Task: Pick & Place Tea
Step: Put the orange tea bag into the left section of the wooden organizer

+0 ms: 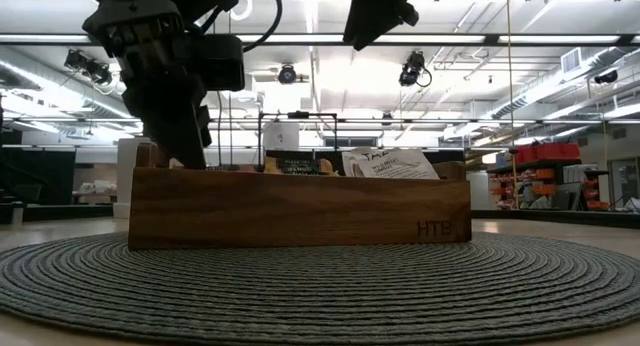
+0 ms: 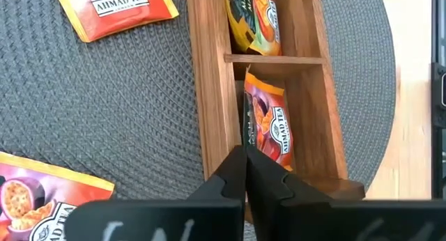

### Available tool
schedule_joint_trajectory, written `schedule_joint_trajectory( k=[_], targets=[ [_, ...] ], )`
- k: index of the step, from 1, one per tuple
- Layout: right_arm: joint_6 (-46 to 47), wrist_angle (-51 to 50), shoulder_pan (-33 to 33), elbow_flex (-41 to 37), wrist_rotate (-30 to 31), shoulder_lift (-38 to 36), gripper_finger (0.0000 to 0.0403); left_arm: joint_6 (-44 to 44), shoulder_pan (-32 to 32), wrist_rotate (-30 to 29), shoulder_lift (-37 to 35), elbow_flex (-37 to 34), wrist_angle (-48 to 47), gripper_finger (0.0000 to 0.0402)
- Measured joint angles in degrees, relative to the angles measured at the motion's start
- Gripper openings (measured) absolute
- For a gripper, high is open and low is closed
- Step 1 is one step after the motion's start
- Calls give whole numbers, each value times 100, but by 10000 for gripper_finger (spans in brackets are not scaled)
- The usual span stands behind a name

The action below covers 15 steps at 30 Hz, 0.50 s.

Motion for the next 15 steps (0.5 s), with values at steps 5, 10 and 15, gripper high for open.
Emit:
schedule_joint_trajectory(
  k=[5,10,15],
  targets=[
    [-40,-6,0,0,0,0,169,8,0,-4,0,0,0,3],
    [-42,-39,0,0,0,0,169,-25,1,-197,-164,6,-261,2],
    [-86,-49,-4,0,0,0,169,139,13,-640,-489,337,-1123,2]
  ],
)
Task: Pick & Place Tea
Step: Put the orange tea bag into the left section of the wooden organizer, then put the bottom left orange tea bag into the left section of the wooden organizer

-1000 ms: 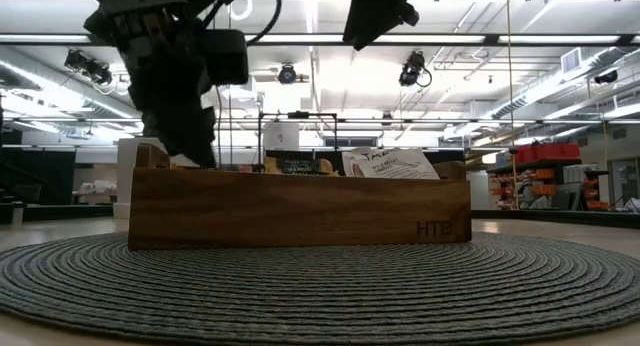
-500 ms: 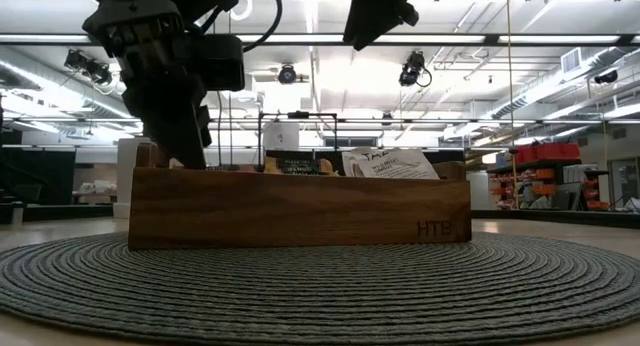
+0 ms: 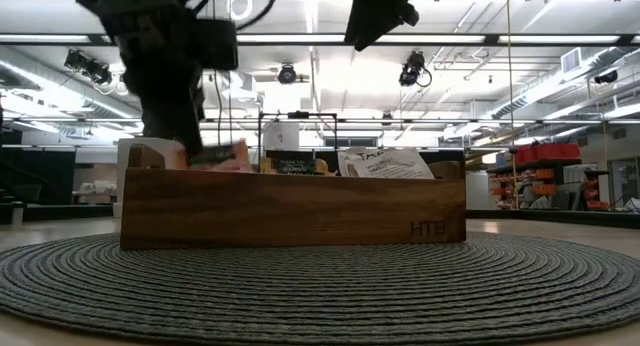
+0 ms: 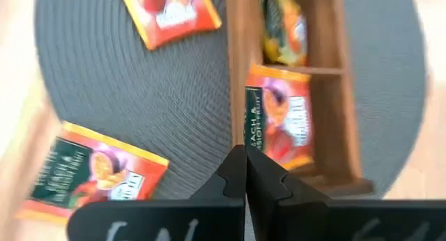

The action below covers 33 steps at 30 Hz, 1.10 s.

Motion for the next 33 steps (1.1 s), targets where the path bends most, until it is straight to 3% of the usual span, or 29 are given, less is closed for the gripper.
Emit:
schedule_joint_trajectory(
  k=[7,21,33],
  targets=[
    [-39,-6,-15,0,1,0,169,294,-17,50,-84,434,-236,18],
    [-60,-61,-22,0,-57,0,169,-467,-155,135,-80,450,-233,14],
    [12,248,-180,-318,-1673,50,169,-415,-181,-192,-80,450,1329,41]
  ],
)
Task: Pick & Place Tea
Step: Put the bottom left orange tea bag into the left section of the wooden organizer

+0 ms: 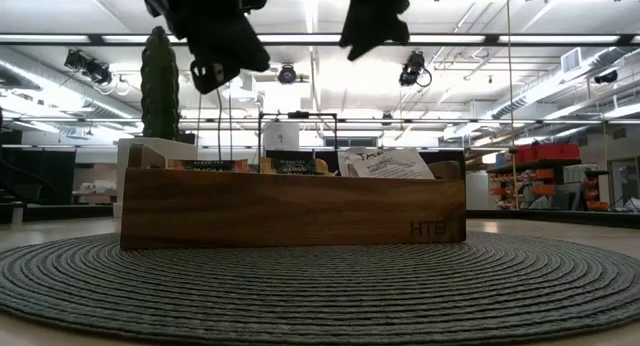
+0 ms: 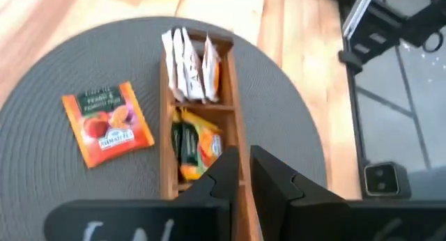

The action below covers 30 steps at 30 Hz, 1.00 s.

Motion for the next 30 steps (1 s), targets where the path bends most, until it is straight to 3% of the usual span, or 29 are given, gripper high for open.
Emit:
schedule_joint_trajectory(
  k=[5,11,13,22,30],
  targets=[
    [-18,126,16,-222,0,2,169,-20,0,-190,-180,-114,6,41],
    [-75,303,49,-233,22,2,169,-573,-9,-269,-1015,-1217,2342,41],
    [-75,403,44,-233,26,2,169,-835,-10,-402,-1329,-1652,2548,41],
    [-204,774,48,-235,-315,2,169,-2418,13,-910,-2311,-2997,2477,41],
    [-161,824,33,-235,-386,2,169,-3260,334,-922,-2382,-3086,825,53]
  ],
)
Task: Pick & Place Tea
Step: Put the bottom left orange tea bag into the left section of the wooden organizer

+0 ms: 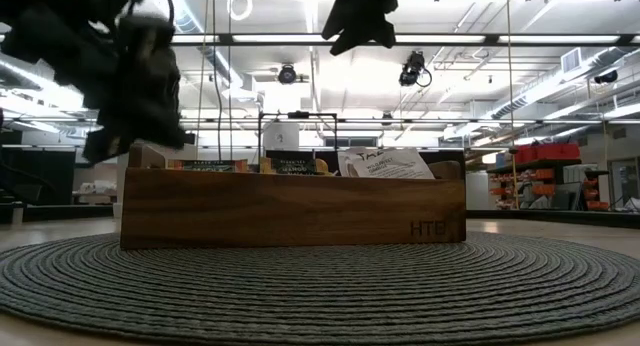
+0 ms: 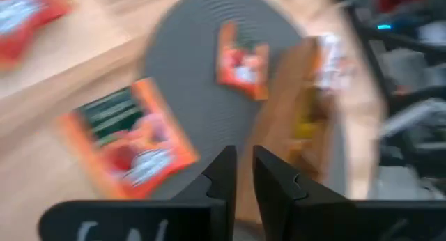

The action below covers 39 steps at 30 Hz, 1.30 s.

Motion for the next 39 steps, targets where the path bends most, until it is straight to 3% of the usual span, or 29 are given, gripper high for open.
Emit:
schedule_joint_trajectory(
  k=[5,10,13,19,31,39],
  targets=[
    [71,-42,0,0,0,0,169,-23,493,-18,8,-7,-658,103],
    [114,-86,2,0,0,0,169,1220,914,-14,108,-7,-634,170],
    [131,-124,2,0,0,0,169,2005,1058,195,202,0,-622,191],
    [155,-236,2,0,1,0,169,2357,1308,491,614,-2,-999,183],
    [197,-296,2,0,2,0,169,4257,1508,990,1188,-2,-356,181],
    [314,-188,4,-157,17,0,169,4880,1572,1092,1555,4,-288,181]
  ],
)
